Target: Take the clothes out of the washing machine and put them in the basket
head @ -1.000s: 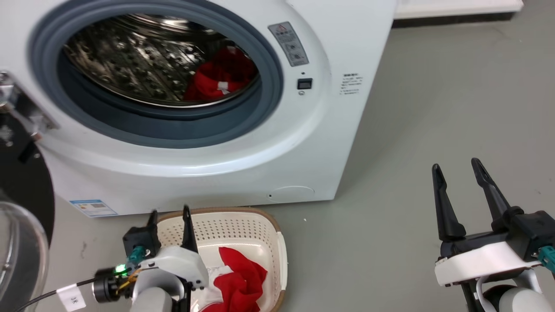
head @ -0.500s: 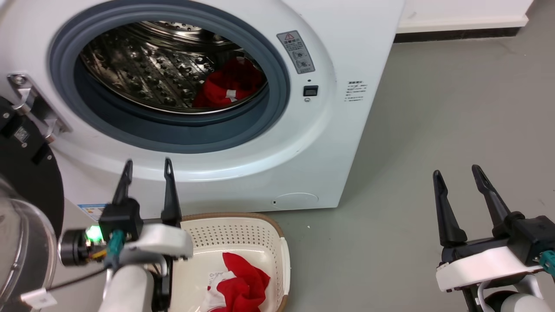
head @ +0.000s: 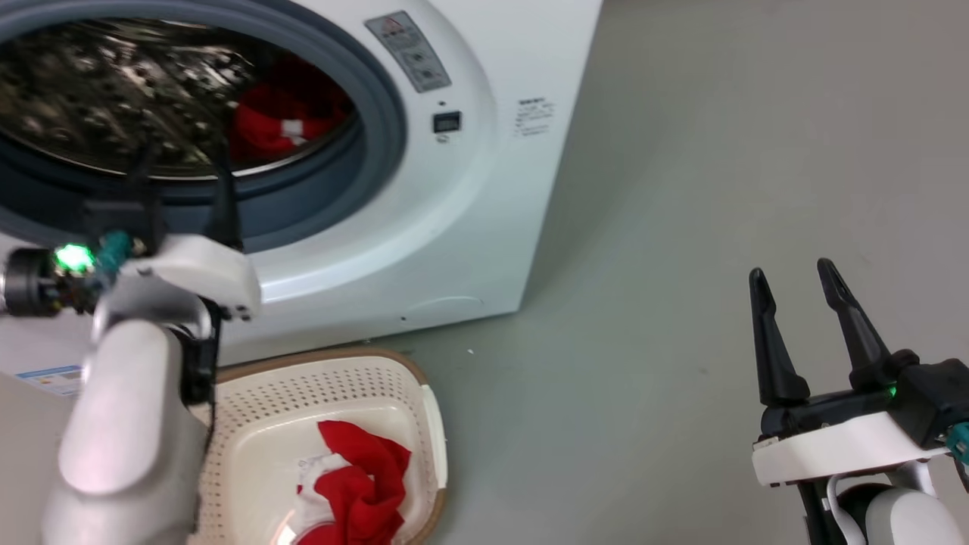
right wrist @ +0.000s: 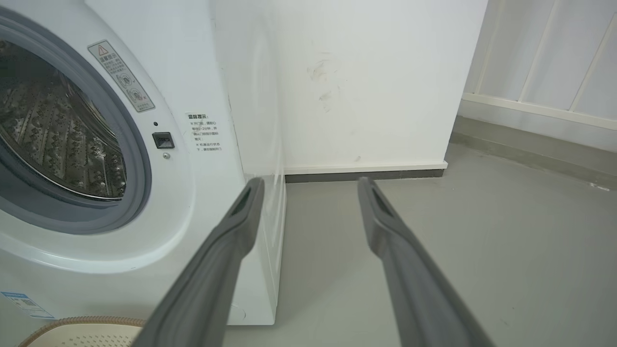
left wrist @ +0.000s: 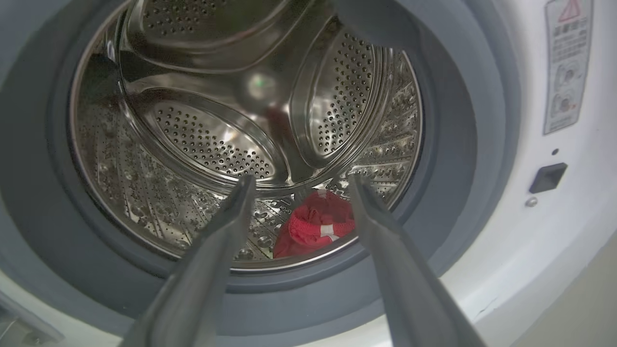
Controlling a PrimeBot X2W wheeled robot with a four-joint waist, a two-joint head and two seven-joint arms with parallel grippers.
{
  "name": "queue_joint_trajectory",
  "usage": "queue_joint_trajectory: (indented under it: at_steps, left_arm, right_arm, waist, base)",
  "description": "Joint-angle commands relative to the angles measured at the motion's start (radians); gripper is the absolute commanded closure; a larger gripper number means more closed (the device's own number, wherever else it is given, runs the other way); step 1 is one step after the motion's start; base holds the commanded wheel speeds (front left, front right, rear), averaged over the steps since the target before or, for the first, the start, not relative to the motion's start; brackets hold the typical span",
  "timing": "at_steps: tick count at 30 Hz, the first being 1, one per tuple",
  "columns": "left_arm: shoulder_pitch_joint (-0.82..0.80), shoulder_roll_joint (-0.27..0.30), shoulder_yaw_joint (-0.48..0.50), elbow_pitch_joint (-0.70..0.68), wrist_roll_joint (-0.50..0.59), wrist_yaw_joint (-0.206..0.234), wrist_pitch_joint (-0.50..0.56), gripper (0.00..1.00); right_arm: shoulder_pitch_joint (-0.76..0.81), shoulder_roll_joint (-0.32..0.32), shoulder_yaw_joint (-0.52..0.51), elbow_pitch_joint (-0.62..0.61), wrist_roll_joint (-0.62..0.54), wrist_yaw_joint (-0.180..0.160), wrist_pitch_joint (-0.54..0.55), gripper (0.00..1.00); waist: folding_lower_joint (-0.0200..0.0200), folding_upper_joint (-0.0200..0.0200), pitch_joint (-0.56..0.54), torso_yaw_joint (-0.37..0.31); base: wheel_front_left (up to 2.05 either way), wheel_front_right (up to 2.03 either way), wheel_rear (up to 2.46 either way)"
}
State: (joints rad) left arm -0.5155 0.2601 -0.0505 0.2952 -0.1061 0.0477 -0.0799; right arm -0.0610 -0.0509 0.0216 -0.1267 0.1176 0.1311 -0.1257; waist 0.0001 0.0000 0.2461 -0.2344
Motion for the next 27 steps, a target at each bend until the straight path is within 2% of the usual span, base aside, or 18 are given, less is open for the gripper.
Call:
queue_joint_trajectory:
  at_steps: [1, 11, 18, 20, 23, 27]
  left_arm:
    - [-0.039, 0.020, 0.007, 0.031, -0.002, -0.008, 0.014, 0.00]
    - [-0.253, 0.179, 0.071, 0.282, -0.017, -0.027, 0.129, 0.00]
    - [-0.417, 0.285, 0.061, 0.414, 0.002, -0.058, 0.242, 0.00]
    - [-0.454, 0.301, 0.046, 0.430, 0.016, -0.060, 0.289, 0.00]
    - [-0.527, 0.362, 0.041, 0.455, 0.026, -0.081, 0.357, 0.00]
    - [-0.621, 0.375, 0.007, 0.470, 0.047, -0.099, 0.441, 0.00]
  right_arm:
    - [-0.021, 0.001, 0.003, 0.007, 0.007, -0.001, -0.013, 0.00]
    - [-0.089, 0.001, 0.048, 0.072, 0.065, -0.001, -0.081, 0.00]
    - [-0.125, 0.001, 0.094, 0.114, 0.098, -0.001, -0.114, 0.00]
    - [-0.132, 0.001, 0.104, 0.121, 0.106, -0.001, -0.122, 0.00]
    - [-0.134, 0.002, 0.123, 0.125, 0.117, -0.001, -0.130, 0.00]
    - [-0.125, 0.001, 0.124, 0.116, 0.124, -0.001, -0.135, 0.00]
  waist:
    - [-0.0001, 0.0000, 0.067, -0.064]
    - [-0.0001, 0.0000, 0.207, -0.209]
    - [-0.0001, 0.0000, 0.291, -0.289]
    - [-0.0001, 0.0000, 0.312, -0.309]
    - [-0.0001, 0.0000, 0.349, -0.339]
    - [-0.0001, 0.0000, 0.395, -0.348]
  base:
    - [0.00, 0.00, 0.00]
    - [0.00, 0.00, 0.00]
    - [0.00, 0.00, 0.00]
    - [0.00, 0.00, 0.00]
    - [0.00, 0.00, 0.00]
    - [0.00, 0.00, 0.00]
